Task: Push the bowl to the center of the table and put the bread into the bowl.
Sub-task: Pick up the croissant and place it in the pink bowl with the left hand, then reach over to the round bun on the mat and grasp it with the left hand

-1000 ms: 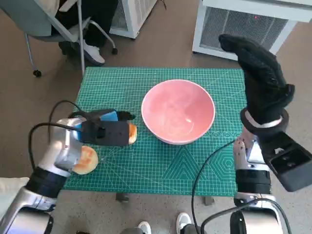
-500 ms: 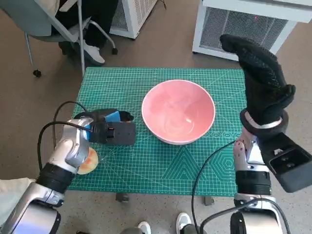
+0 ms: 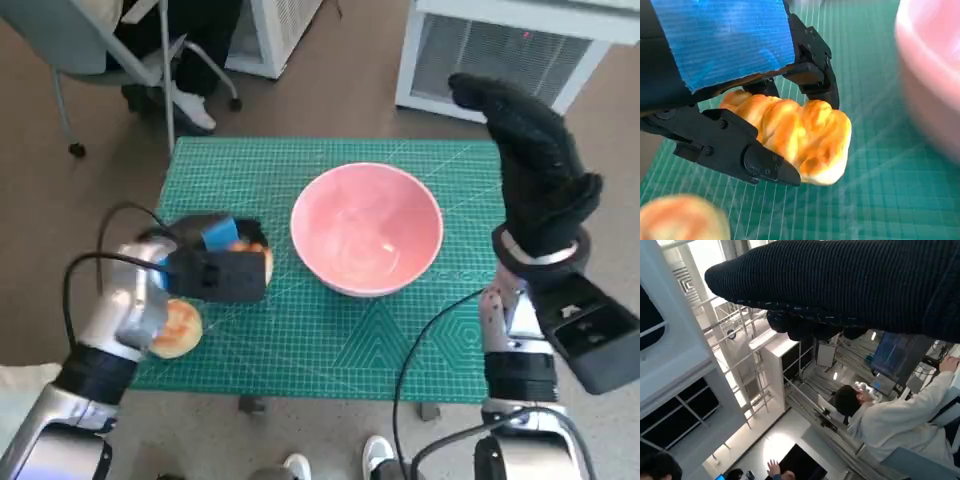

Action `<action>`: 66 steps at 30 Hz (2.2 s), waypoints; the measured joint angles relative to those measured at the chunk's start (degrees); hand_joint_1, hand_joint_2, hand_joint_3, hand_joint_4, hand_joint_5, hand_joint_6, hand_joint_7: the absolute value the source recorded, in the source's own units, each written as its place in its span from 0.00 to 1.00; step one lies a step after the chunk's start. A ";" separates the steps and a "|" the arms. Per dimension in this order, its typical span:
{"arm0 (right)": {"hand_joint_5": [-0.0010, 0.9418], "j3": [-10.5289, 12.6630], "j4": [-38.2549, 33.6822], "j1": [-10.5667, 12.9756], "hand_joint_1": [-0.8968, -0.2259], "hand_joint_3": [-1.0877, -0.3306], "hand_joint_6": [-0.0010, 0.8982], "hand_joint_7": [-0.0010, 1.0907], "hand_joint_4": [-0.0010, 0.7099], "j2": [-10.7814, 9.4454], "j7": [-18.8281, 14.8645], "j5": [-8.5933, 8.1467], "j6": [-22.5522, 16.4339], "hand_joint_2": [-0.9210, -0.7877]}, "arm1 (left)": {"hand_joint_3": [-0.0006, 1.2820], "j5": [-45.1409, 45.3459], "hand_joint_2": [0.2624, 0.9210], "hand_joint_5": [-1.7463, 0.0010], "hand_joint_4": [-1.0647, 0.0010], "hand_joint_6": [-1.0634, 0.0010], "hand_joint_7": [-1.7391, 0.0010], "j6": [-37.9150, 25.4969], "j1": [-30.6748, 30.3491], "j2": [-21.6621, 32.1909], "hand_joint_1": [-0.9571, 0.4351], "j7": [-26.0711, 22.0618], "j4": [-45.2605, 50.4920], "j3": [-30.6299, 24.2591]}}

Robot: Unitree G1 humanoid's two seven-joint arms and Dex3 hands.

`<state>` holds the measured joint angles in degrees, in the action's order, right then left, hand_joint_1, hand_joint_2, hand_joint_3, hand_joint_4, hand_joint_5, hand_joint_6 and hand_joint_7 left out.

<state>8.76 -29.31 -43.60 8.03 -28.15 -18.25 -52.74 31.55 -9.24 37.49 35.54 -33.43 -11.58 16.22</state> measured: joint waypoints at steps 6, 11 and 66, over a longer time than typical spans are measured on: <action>0.04 -0.04 0.13 0.07 0.48 0.30 0.00 0.58 0.32 0.03 -0.02 -0.06 0.26 0.00 | 0.04 -2.44 1.00 0.39 0.33 0.41 0.29 1.55 1.43 0.55 0.69 2.83 9.23 -5.95; 0.04 -0.07 0.18 0.10 0.47 0.30 0.00 0.58 0.32 0.04 -0.08 -0.14 0.36 0.00 | 0.05 -4.11 1.00 0.39 0.33 0.42 0.28 3.86 4.31 -0.78 0.69 4.75 12.40 -7.28; 0.35 -0.45 5.03 2.89 0.41 0.38 0.00 0.59 0.10 -0.48 0.81 -1.63 1.99 0.00 | 0.00 -4.90 0.79 1.00 1.00 0.83 1.00 21.29 14.77 -9.93 0.53 -0.82 -3.62 2.08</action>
<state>8.31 -24.28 -40.70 7.54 -27.34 -19.87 -50.75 26.65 12.04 52.27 25.61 -34.24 -15.19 18.30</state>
